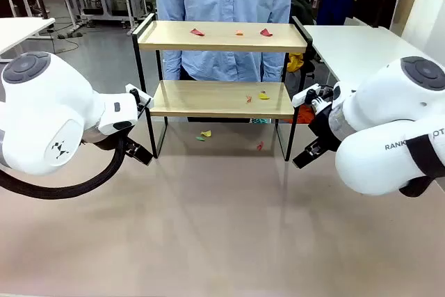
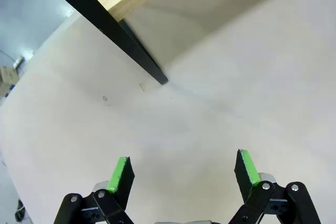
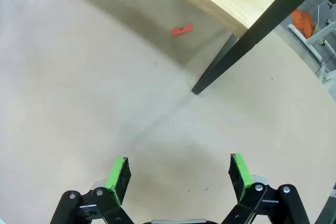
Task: Clean the shelf.
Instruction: Pick up the Duster handed by the human.
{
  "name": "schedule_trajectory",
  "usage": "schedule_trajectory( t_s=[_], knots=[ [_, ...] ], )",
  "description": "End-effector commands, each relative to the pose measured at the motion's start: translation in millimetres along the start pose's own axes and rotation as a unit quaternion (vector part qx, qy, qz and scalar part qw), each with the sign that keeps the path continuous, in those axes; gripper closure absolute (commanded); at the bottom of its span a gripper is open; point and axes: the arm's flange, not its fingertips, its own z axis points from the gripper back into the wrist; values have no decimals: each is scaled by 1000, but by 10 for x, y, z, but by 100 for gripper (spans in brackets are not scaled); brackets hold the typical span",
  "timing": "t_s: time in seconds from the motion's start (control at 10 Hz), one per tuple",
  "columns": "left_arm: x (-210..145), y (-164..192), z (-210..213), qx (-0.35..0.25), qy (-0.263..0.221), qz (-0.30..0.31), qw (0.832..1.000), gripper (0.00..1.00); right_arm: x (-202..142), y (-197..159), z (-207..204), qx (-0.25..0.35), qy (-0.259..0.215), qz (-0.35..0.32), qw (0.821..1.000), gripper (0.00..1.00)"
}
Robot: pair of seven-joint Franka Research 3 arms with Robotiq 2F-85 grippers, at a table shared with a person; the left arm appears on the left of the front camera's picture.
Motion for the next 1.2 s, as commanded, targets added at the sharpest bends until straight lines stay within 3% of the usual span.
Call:
schedule_trajectory(
  t_s=[0.0, 0.9, 1.1],
  knots=[
    [1, 0, 1, 0, 0, 0, 1000, 0, 1, 0, 1, 0, 0, 0, 1000, 0],
    [0, 0, 0, 0, 0, 0, 1000, 0, 1, 2, 0, 0, 0, 1, 1000, 0],
    [250, 253, 358, -75, -12, 8, 997, 0, 496, -480, 340, 16, -28, -34, 999, 0]
  ],
)
